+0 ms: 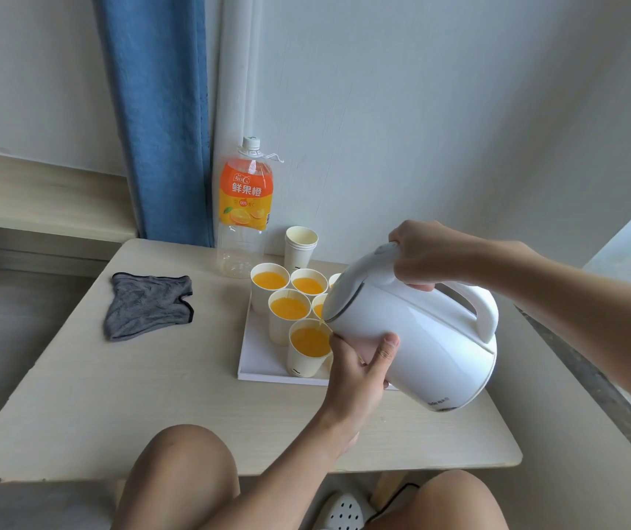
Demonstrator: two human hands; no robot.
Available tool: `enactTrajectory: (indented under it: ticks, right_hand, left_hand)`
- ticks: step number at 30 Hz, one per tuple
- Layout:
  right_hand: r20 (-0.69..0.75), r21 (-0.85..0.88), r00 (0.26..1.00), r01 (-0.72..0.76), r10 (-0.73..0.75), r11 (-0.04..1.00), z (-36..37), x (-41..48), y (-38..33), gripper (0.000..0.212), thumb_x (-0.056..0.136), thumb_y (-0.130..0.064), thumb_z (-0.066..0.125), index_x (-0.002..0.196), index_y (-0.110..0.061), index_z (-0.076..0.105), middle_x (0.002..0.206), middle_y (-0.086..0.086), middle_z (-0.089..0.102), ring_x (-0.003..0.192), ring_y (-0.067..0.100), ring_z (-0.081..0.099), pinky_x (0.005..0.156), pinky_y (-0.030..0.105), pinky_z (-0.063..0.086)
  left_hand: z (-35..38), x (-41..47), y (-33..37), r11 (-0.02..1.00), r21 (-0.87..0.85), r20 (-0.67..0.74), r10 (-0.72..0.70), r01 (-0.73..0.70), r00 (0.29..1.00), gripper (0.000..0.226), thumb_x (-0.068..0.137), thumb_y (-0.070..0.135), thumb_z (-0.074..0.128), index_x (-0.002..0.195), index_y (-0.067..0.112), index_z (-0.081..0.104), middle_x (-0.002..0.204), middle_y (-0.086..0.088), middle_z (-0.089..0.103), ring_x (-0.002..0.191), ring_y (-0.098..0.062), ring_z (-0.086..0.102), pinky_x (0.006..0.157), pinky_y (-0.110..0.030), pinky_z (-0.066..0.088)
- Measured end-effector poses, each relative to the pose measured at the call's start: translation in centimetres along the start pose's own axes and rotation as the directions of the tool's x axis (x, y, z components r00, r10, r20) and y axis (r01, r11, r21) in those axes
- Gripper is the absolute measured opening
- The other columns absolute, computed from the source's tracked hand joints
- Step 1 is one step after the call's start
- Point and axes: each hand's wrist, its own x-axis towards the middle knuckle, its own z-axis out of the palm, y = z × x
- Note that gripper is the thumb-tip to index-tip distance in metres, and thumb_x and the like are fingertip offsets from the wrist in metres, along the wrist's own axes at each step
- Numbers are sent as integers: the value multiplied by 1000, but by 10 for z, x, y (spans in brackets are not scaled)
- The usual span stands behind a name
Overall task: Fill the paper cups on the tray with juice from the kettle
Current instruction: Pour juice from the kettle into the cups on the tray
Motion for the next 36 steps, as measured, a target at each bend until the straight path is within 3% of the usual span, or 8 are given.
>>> enactTrajectory:
  ticks: [8,13,18,20,23,27,31,36]
  right_hand:
    - [-3,-6,1000,-9,9,1000,1,-1,3,24,60,11,55,77,-5,52,71,12,51,58,25,43,49,21,29]
    - [-33,54,999,-33,35,998,-2,-1,11,23,58,11,55,74,-5,52,72,13,53,59,26,45,49,21,31]
    - [-95,175,994,-44,61,984,-5,3,19,29,56,11,52,82,1,58,66,11,51,58,24,41,51,22,29]
    - [-107,187,993,-33,54,982,-6,7,16,29,56,11,51,82,0,58,66,10,50,58,24,42,50,22,29]
    - [-108,163,993,-20,38,986,-10,14,7,25,57,11,52,77,-4,55,68,10,51,58,25,43,50,22,30]
    - [-100,113,995,4,7,994,-13,26,-4,23,58,11,54,73,-6,50,71,11,51,60,26,45,50,22,29]
    - [-82,62,997,5,0,998,-14,38,-14,25,57,9,54,77,-5,52,76,13,53,61,25,45,52,23,31]
    - [-70,0,997,13,-13,1000,-15,52,-25,30,54,8,55,82,-3,58,75,13,53,60,26,45,57,25,34]
  left_hand:
    - [4,-2,2,1000,-21,40,-15,16,999,51,97,34,69,136,18,40,130,11,63,104,5,67,84,-39,64]
    - [0,8,3,1000,-20,20,22,-21,1000,58,92,36,75,138,19,44,128,8,66,109,-5,69,82,-35,64]
    - [-10,24,13,994,22,-24,107,-106,994,80,74,53,83,138,22,47,128,7,68,118,-13,68,95,-42,60]
    - [-13,29,15,993,29,-24,111,-111,993,71,82,43,84,138,18,46,128,3,67,116,-11,68,91,-42,62]
    - [-16,35,20,994,-8,-5,110,-110,994,57,92,22,77,138,12,44,128,-1,65,104,1,69,71,-28,62]
    - [-21,41,21,994,-6,-44,106,-106,993,59,91,29,76,139,14,46,128,5,65,114,-6,68,88,-41,63]
    - [-24,48,18,997,-18,-46,73,-74,996,66,87,44,78,139,19,47,134,5,66,118,-11,67,86,-46,64]
    - [-26,55,19,997,-72,-67,37,-42,997,62,91,38,76,141,17,47,135,1,66,120,-15,66,83,-45,65]
